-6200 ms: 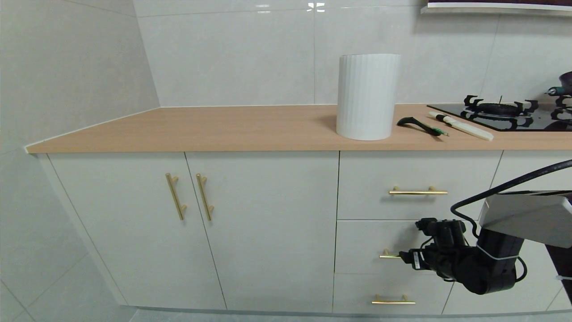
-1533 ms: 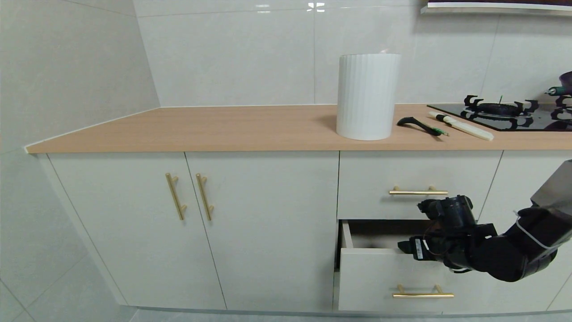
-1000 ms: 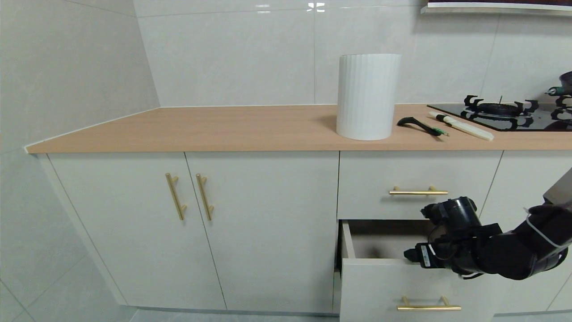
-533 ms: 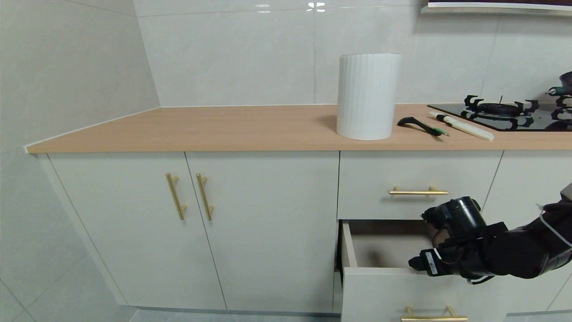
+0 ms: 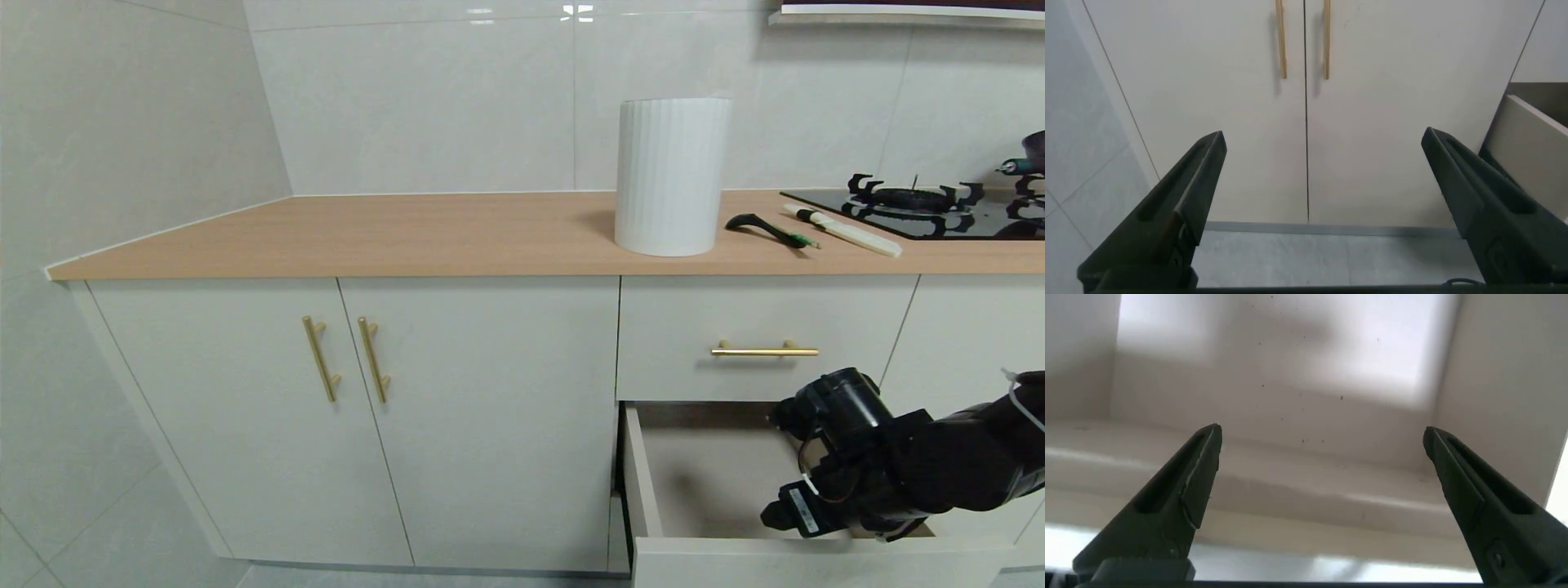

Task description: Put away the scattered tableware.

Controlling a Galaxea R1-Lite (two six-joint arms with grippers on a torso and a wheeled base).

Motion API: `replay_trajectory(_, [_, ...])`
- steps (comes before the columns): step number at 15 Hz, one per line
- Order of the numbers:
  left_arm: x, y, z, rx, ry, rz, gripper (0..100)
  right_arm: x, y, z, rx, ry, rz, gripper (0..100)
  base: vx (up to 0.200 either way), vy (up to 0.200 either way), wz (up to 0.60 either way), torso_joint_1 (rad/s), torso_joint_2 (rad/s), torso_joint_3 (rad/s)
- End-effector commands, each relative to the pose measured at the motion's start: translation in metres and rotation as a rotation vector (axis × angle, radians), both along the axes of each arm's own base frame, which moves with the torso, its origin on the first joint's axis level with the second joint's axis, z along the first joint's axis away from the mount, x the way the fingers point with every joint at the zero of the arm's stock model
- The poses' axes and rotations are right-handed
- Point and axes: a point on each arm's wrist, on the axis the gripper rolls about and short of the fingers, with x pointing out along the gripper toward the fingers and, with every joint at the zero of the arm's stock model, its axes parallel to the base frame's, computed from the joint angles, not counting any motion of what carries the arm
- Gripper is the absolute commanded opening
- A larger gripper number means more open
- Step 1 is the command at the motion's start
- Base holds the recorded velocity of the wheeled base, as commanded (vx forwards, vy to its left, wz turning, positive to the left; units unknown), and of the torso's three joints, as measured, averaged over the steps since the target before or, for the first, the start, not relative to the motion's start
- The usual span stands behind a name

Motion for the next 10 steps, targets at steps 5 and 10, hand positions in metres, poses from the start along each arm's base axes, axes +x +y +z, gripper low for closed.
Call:
replay_trajectory(5, [0.000, 0.000, 0.000, 0.000, -0.001, -0.001, 100, -0.019, 0.004, 0.017, -0.043, 0.049, 0.088, 100, 0.000, 0.000, 0.00, 0.000, 0.00, 0.000])
replay_trajectory(10, [0.000, 0.000, 0.000, 0.000, -0.001, 0.001, 100, -0.042, 0.008, 0.023, -0.109, 0.166, 0.182, 100, 0.000, 0.000, 0.00, 0.000, 0.00, 0.000])
